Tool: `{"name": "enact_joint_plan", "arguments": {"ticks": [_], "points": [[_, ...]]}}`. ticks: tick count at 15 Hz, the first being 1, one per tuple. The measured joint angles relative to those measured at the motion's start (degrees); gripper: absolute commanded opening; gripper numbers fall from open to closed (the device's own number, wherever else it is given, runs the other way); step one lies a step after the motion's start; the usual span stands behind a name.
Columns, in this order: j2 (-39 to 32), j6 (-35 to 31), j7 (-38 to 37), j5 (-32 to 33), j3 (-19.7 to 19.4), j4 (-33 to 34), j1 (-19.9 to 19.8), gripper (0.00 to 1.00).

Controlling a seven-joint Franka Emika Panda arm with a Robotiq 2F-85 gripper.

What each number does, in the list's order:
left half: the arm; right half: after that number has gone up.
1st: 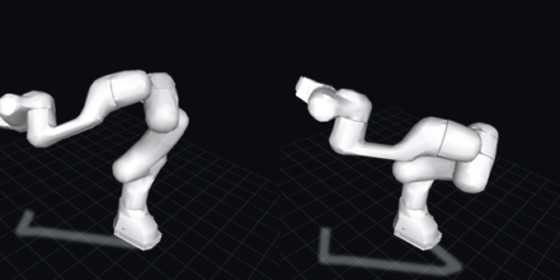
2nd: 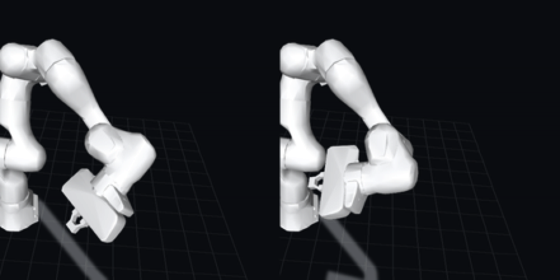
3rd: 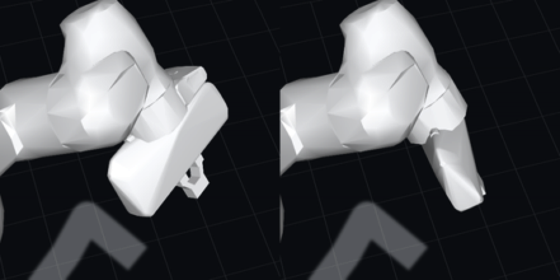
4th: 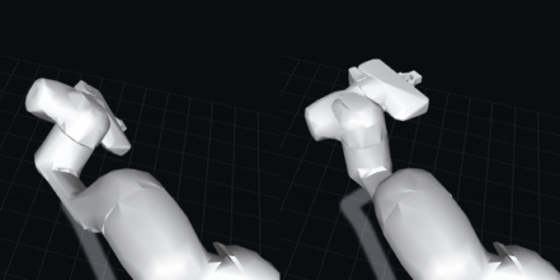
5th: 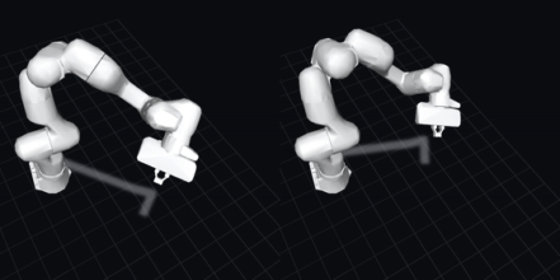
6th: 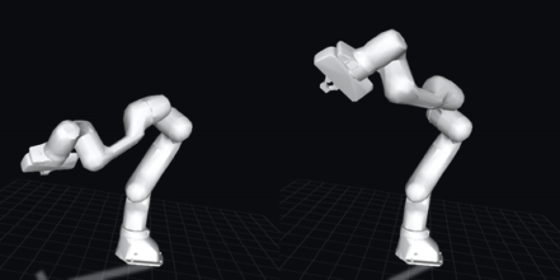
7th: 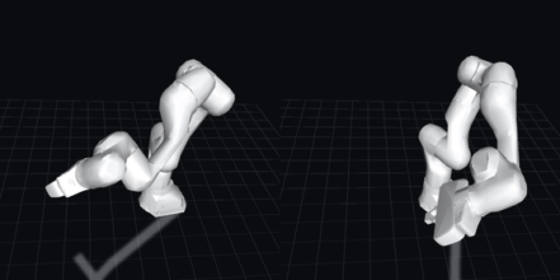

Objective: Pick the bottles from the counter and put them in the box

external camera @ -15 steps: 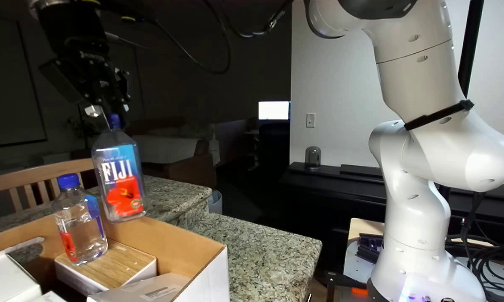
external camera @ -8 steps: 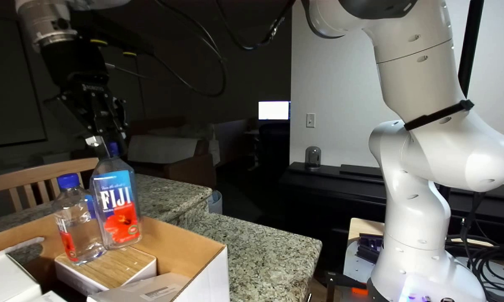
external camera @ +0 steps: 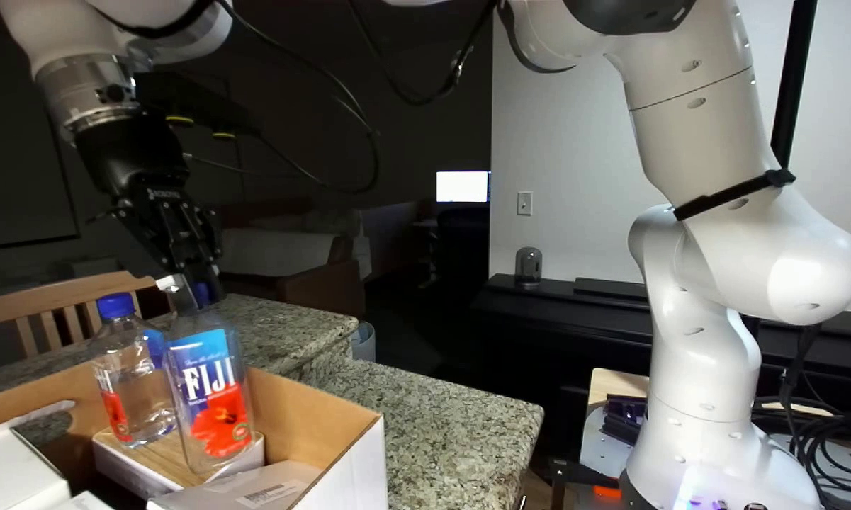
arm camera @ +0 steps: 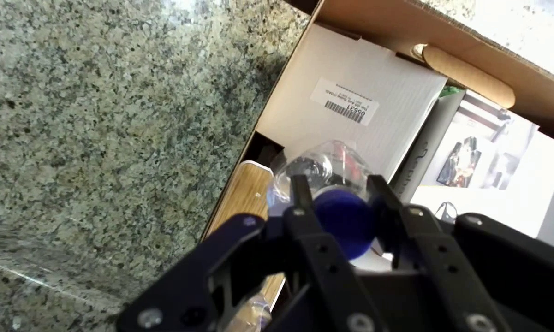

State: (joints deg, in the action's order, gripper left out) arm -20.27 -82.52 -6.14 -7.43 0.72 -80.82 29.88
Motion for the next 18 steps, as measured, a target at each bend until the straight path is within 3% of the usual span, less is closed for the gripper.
{"name": "enact_joint_plan", "arguments": {"ticks": [1,2,4,9,11,18], "points": [[-0.31,-0.25,0.01,0.08,1.88,-0.02,-1.49,0.37],[-0.63,-0.54,0.02,0.23,3.44,-0.03,-2.71,0.61],[-1.08,-0.86,0.02,0.64,5.57,-0.02,-4.41,0.65],[-1.60,-0.95,0.02,3.02,7.81,-0.02,-5.87,0.95],[-1.64,-0.98,0.02,4.12,8.20,0.00,-5.87,1.00],[-1.06,-1.92,-0.22,6.54,9.20,1.07,-5.89,1.00]]}}
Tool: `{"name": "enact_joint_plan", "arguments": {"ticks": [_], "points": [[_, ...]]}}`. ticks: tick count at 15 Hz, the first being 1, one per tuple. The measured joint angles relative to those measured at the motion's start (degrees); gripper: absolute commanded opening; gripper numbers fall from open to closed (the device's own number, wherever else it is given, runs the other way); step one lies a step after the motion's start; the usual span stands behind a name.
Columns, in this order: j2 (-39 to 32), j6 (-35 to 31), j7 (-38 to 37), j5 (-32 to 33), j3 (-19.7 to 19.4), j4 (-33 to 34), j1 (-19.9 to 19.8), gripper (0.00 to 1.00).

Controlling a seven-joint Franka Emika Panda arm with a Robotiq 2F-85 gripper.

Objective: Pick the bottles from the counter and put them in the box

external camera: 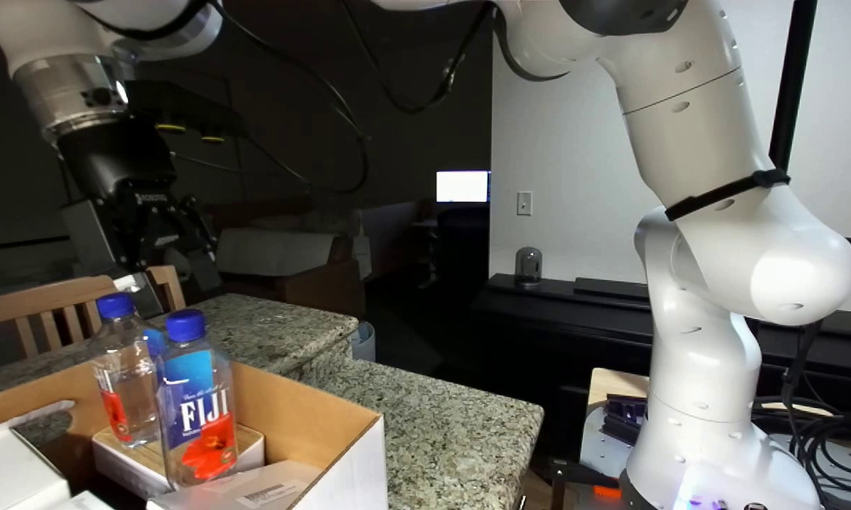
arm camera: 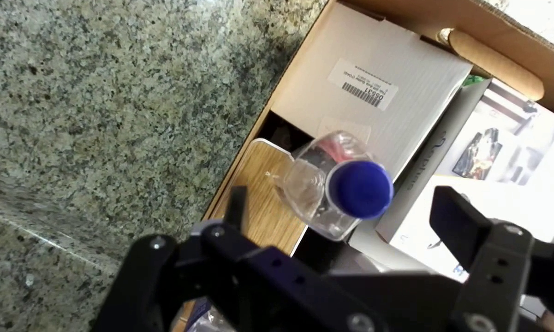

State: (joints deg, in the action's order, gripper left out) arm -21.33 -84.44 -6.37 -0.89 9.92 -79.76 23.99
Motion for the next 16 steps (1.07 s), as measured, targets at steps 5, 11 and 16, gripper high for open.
{"name": "enact_joint_plan", "arguments": {"ticks": [5,11,16], "points": [[1.76,-2.97,-1.11,-0.01,-0.51,1.88,-1.76,1.00],[6.40,-8.23,-1.37,-0.12,-4.74,1.89,-4.45,1.00],[8.84,-9.23,-1.37,-2.42,-8.88,-0.27,-8.33,1.00]]}}
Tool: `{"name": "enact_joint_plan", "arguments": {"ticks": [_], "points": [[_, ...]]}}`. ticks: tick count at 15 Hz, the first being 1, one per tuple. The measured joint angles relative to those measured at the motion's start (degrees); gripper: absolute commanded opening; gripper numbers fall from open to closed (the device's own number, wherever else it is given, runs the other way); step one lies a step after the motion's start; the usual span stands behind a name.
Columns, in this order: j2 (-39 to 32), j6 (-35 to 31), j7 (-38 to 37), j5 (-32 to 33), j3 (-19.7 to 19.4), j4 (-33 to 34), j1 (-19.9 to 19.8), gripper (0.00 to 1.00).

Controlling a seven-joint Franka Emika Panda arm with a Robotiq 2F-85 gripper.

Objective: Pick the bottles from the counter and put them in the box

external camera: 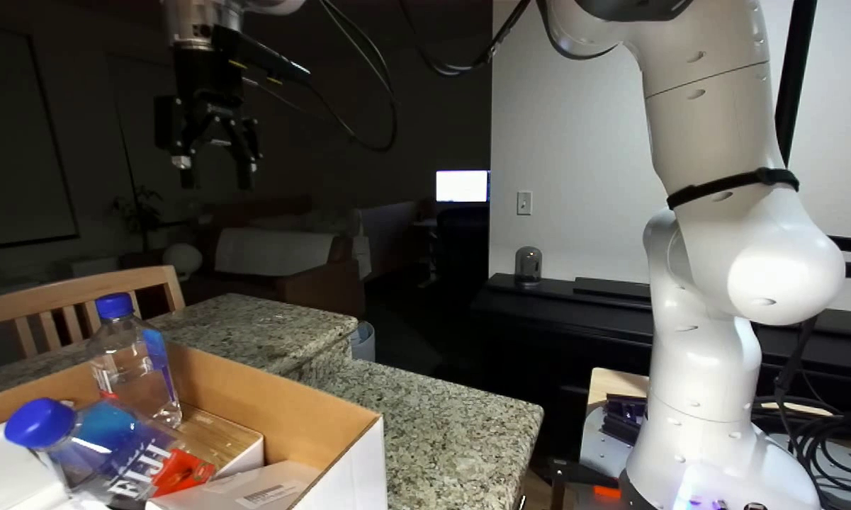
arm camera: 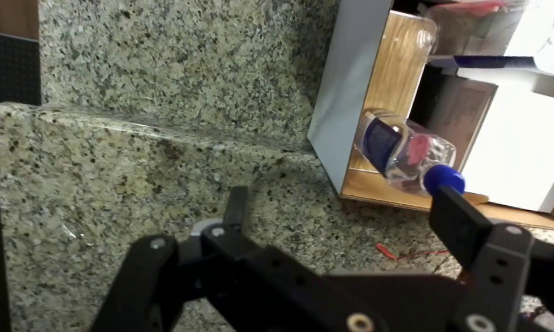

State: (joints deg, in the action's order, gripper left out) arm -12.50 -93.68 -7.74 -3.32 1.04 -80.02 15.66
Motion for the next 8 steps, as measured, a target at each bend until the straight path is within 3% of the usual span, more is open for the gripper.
{"name": "enact_joint_plan", "arguments": {"ticks": [8], "points": [[1.99,-0.01,-0.06,-1.62,-1.81,-8.49,-8.33,1.00]]}}
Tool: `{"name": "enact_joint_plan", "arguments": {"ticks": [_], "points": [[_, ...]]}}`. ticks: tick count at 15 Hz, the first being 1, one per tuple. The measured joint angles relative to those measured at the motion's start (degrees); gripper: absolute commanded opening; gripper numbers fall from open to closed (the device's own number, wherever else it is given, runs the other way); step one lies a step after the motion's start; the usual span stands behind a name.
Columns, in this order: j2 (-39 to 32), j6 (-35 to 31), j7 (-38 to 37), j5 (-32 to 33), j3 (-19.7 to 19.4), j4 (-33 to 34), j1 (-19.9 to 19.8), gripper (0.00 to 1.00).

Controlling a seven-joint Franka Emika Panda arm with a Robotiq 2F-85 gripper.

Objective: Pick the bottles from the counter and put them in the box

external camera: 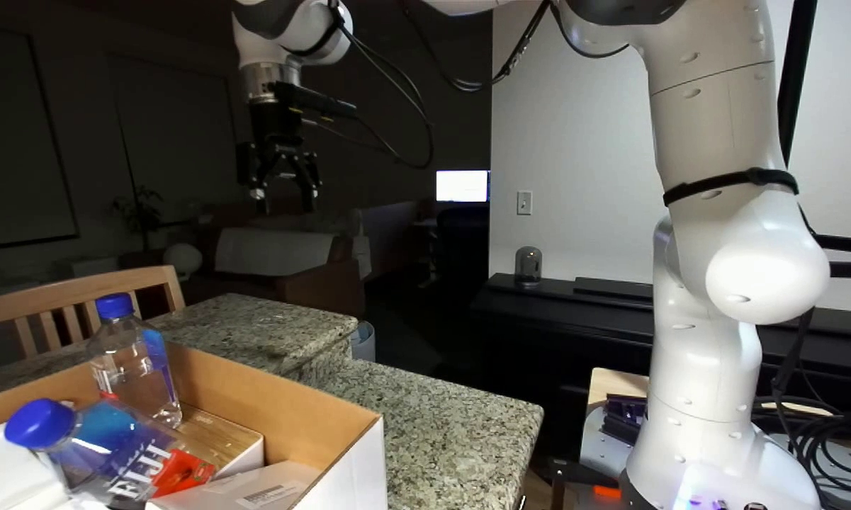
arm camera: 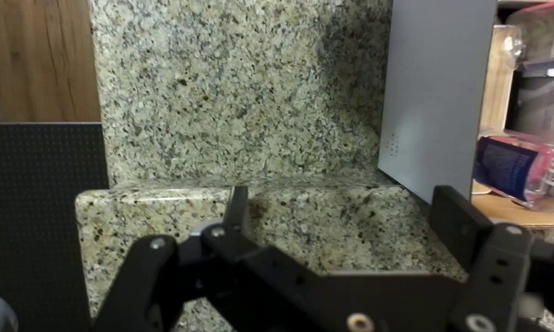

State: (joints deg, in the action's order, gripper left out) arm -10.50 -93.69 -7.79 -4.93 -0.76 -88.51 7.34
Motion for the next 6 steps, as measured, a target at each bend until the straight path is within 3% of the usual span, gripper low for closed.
{"name": "enact_joint_plan", "arguments": {"ticks": [6], "points": [[-0.39,-0.01,-0.63,0.87,-0.32,-2.88,-2.42,1.00]]}}
